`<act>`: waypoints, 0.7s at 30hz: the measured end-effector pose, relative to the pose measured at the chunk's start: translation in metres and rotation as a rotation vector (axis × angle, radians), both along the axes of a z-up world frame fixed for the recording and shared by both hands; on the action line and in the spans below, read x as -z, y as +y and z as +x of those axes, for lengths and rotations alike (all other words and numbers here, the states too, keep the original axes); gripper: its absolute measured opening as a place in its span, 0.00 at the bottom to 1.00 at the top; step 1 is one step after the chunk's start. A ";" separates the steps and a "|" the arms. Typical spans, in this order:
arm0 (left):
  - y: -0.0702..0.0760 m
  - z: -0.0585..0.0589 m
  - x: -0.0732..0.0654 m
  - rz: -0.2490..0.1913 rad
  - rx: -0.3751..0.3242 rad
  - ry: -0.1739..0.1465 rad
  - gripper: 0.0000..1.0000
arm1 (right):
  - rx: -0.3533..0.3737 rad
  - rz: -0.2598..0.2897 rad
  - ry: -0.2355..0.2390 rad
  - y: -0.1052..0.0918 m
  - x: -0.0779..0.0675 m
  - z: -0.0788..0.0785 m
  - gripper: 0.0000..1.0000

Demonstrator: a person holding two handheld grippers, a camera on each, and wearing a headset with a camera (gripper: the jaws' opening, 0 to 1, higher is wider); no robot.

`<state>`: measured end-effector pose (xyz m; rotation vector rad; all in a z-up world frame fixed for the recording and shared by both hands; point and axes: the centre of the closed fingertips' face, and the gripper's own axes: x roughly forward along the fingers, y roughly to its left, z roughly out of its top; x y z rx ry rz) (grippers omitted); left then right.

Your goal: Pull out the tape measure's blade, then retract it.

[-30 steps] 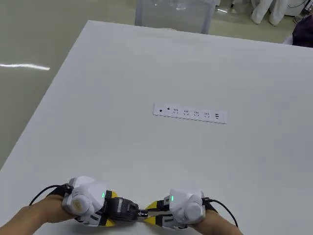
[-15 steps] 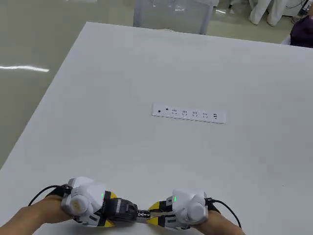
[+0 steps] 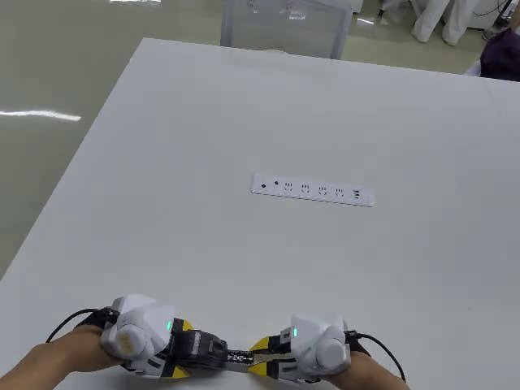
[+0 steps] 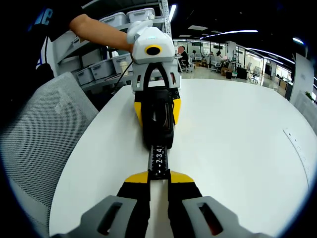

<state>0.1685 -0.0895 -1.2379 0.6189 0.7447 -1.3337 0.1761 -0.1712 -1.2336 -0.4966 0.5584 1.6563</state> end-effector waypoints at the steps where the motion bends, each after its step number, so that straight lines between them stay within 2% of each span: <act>1: 0.000 0.000 0.000 0.000 0.000 0.000 0.32 | 0.000 0.000 -0.001 -0.001 0.000 0.000 0.10; 21: -0.001 0.000 0.000 -0.001 0.000 0.001 0.32 | 0.006 -0.018 0.001 -0.014 0.002 0.001 0.10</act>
